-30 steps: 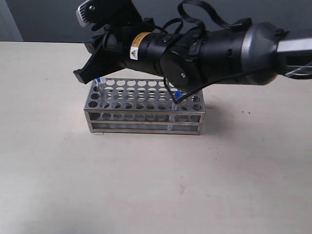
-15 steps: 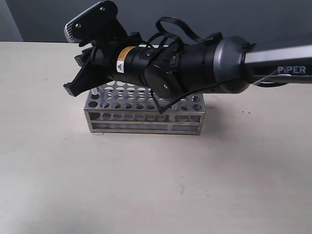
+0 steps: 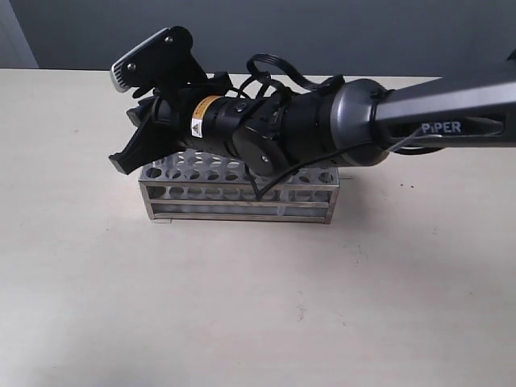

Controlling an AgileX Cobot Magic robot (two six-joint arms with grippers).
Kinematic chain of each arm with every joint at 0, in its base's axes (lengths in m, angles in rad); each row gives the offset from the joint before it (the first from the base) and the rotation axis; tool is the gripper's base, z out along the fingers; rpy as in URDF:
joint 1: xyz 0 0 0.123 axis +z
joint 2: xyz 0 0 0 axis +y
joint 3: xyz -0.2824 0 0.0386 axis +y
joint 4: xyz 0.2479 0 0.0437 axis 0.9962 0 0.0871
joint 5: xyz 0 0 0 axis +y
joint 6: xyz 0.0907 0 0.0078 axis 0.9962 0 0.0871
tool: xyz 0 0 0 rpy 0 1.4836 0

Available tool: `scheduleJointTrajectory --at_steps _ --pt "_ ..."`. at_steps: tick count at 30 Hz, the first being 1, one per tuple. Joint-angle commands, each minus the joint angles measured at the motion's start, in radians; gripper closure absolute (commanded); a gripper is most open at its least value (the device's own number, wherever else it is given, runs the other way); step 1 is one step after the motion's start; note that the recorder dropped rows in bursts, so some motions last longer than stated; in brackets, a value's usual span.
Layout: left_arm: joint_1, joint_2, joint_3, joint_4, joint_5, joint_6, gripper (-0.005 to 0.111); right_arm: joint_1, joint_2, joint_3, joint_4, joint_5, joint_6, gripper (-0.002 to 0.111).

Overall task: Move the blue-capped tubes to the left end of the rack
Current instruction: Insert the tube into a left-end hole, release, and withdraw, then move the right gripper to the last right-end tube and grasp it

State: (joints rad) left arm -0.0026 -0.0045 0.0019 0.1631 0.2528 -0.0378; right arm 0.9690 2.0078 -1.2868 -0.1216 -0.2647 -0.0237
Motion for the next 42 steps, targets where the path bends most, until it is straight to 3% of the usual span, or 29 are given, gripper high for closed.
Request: scheduleJointTrajectory --at_steps 1,8,16,24,30,33,39,42 --pt "-0.007 0.004 -0.002 -0.001 -0.012 -0.003 0.106 0.0 0.017 -0.004 0.0 -0.008 0.009 0.108" --pt "-0.007 0.004 -0.002 -0.001 -0.012 -0.003 0.106 0.0 0.06 -0.004 0.0 -0.008 0.024 0.107" --pt "-0.007 0.004 -0.002 -0.001 -0.012 -0.003 0.106 -0.002 0.051 -0.004 -0.004 0.008 0.024 0.078" --pt "-0.007 0.004 -0.002 -0.001 -0.012 -0.003 0.106 -0.011 -0.006 -0.004 -0.004 0.022 0.024 0.077" --pt "-0.007 0.004 -0.002 -0.001 -0.012 -0.003 0.106 -0.09 -0.171 0.001 0.003 0.127 0.024 0.077" --pt "-0.007 0.004 -0.002 -0.001 -0.012 -0.003 0.106 -0.143 -0.26 0.086 0.003 0.15 0.024 0.077" --pt "-0.007 0.004 -0.002 -0.001 -0.012 -0.003 0.106 -0.227 -0.437 0.417 0.034 -0.051 0.024 0.077" --pt "-0.007 0.004 -0.002 -0.001 -0.012 -0.003 0.106 -0.237 -0.463 0.546 0.051 -0.069 0.024 0.077"
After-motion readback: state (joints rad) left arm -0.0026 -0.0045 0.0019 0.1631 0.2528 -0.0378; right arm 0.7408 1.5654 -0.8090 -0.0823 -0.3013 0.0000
